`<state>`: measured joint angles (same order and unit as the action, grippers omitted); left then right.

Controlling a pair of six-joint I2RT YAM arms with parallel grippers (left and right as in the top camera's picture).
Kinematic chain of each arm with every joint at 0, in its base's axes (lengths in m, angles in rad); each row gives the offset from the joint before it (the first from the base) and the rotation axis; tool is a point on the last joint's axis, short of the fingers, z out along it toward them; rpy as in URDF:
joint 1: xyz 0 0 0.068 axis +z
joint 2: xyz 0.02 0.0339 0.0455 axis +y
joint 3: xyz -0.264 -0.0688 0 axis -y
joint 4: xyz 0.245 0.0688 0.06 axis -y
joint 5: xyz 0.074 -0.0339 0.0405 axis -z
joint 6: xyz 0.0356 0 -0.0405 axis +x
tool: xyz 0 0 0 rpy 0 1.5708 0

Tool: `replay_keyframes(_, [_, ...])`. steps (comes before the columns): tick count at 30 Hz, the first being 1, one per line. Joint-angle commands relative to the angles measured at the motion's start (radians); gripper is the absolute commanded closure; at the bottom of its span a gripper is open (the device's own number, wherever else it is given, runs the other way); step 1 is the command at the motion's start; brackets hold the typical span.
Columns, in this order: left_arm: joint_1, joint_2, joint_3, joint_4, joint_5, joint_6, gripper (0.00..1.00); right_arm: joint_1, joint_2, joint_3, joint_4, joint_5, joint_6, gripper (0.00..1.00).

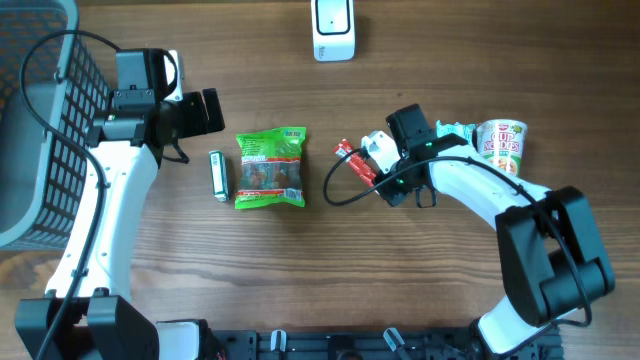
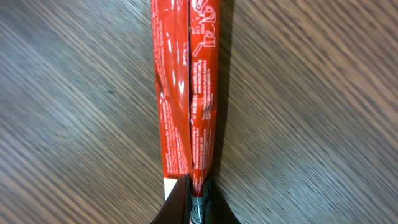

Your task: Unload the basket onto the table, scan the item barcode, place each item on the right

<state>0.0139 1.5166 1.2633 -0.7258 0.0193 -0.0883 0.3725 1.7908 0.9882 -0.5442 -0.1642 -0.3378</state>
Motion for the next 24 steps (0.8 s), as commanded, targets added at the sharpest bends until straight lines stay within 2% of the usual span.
replay_keyframes(1, [0.001,0.002,0.003,0.002,-0.01,0.002,0.0,0.0,-0.055,-0.009,-0.008,0.092,0.006,0.96])
replay_keyframes(6, [0.001,0.002,0.003,0.002,-0.01,0.002,0.0,0.0,-0.186,0.037,0.003,0.166,0.15,0.96])
replay_keyframes(11, [0.001,0.002,0.003,0.002,-0.01,0.002,0.0,0.001,-0.314,0.037,0.019,0.286,0.158,0.96])
replay_keyframes(14, [0.001,0.002,0.003,0.002,-0.01,0.002,0.0,0.001,-0.381,0.037,0.088,0.26,0.245,0.96])
replay_keyframes(16, [0.001,0.002,0.003,0.002,-0.01,0.001,0.0,0.001,-0.413,0.041,0.113,0.143,0.268,0.96])
replay_keyframes(19, [0.001,0.002,0.003,0.003,-0.01,0.002,0.0,0.0,-0.428,0.103,0.045,0.112,0.307,0.96])
replay_keyframes(24, [0.001,0.002,0.003,0.002,-0.01,0.002,0.0,0.0,-0.382,0.363,-0.192,0.111,0.3,0.96])
